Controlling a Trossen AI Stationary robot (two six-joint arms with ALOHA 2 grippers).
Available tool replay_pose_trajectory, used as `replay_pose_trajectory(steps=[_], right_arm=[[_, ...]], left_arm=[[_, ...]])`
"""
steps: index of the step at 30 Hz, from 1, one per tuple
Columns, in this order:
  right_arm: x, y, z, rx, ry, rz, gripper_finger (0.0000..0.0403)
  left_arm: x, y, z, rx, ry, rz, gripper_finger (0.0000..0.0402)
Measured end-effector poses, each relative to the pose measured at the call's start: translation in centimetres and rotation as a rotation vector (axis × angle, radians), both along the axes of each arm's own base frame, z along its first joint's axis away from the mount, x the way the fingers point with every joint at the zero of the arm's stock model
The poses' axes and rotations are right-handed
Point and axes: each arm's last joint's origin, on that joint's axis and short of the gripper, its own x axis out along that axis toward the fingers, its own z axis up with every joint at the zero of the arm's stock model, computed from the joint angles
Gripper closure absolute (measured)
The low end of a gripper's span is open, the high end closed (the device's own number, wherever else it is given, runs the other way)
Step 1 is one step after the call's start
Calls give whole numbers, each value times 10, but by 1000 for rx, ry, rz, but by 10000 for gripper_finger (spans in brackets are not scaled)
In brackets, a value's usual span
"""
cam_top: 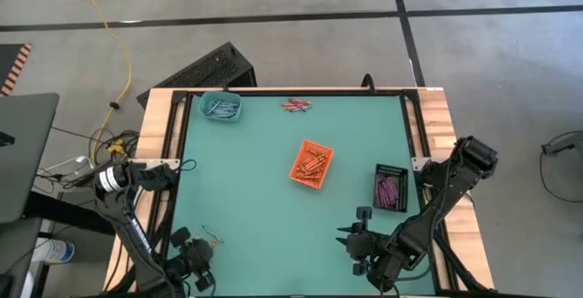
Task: Sort crayons
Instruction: Put the orange crayon into the orange bin
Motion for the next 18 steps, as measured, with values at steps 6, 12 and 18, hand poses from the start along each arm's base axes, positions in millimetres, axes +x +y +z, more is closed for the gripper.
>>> replay_pose_trajectory(steps=[6,12,18], right_arm=[[0,0,0,0,1,1,284],[0,0,0,2,-1,0,284],[0,0,0,2,-2,0,284]], left_arm=[[0,-1,-18,-107,-61,31,265],[2,8,-29,-126,-81,77,265],[2,11,-33,-125,-67,98,265]])
